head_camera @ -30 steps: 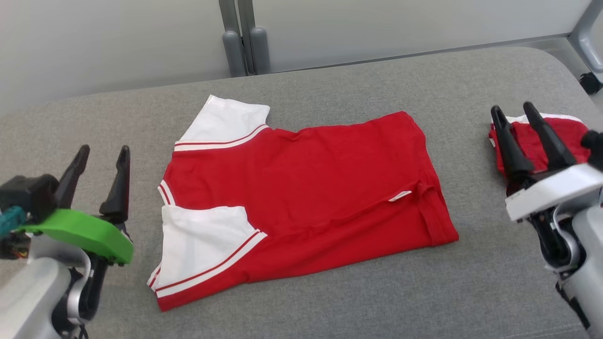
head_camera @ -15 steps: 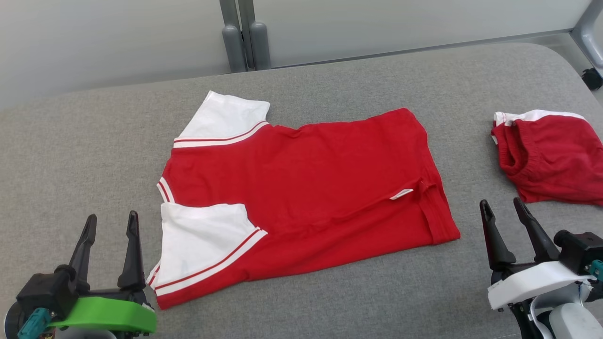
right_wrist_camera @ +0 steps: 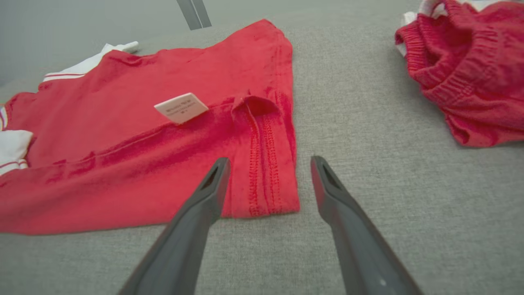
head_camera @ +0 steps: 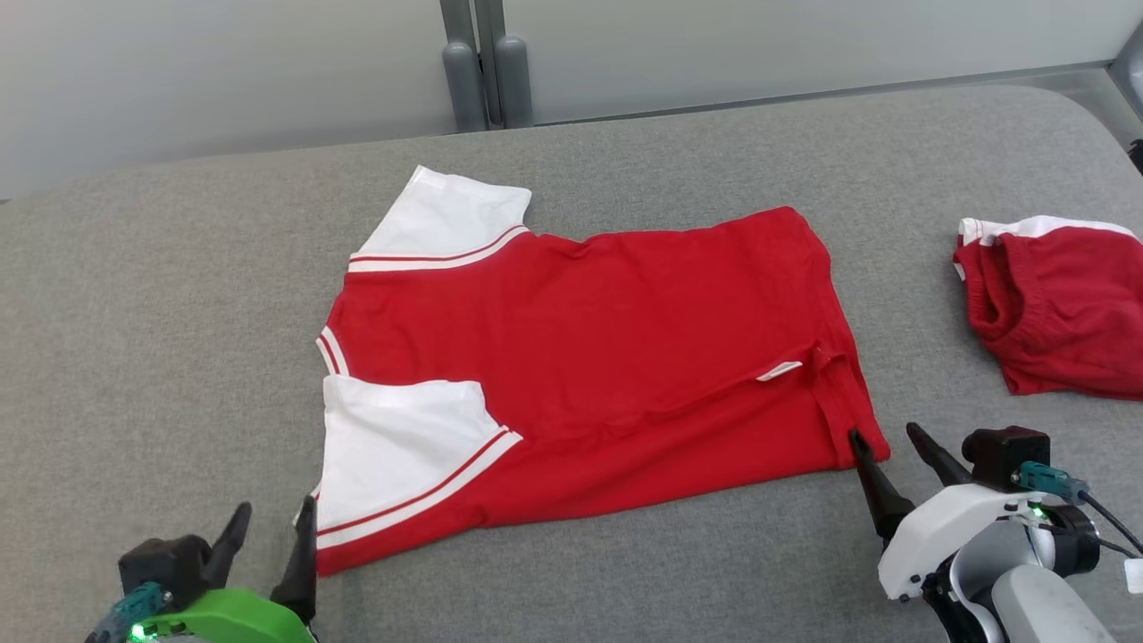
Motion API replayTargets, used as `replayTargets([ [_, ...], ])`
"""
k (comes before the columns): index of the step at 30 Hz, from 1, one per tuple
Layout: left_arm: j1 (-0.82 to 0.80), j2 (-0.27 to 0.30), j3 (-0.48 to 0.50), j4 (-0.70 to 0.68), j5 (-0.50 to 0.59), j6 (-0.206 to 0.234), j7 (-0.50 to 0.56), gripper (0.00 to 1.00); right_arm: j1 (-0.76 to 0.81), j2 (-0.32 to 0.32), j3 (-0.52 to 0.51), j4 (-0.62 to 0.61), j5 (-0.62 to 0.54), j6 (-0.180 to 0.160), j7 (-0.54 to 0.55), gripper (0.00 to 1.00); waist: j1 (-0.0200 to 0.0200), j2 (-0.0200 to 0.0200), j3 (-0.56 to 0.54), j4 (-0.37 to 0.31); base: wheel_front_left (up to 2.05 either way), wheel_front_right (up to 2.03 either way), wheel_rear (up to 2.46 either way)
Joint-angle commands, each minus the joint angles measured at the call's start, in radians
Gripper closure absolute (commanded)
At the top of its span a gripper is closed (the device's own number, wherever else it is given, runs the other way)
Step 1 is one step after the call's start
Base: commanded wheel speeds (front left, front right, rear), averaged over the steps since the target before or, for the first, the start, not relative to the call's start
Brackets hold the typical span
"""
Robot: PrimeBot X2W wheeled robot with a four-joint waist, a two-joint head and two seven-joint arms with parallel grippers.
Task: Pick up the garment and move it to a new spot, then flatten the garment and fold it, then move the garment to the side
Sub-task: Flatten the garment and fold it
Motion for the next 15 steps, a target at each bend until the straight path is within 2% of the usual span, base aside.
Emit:
replayTargets([
  [1,-0.014,0.001,-0.007,0.014,-0.002,-0.007,0.019,0.0,-0.015,-0.001,0.003,0.014,-0.008,-0.002,0.013,0.0,0.0,0.0,0.0,0.007,0.0,0.0,0.0],
  [5,-0.031,-0.011,-0.037,0.049,-0.046,-0.033,0.112,0.0,-0.031,0.011,0.011,0.043,-0.013,-0.002,0.041,0.0,0.0,0.0,0.006,0.016,0.0,0.0,0.0],
  [11,-0.071,0.008,-0.08,0.077,-0.062,-0.073,0.22,0.0,-0.069,0.016,-0.003,0.088,-0.065,-0.001,0.086,0.0,0.0,0.0,0.025,0.019,0.0,0.0,0.0],
  [15,-0.112,0.02,-0.092,0.107,-0.059,-0.06,0.293,0.0,-0.096,0.029,-0.018,0.115,-0.1,-0.001,0.125,0.0,0.0,0.0,0.037,0.013,0.0,0.0,0.0],
])
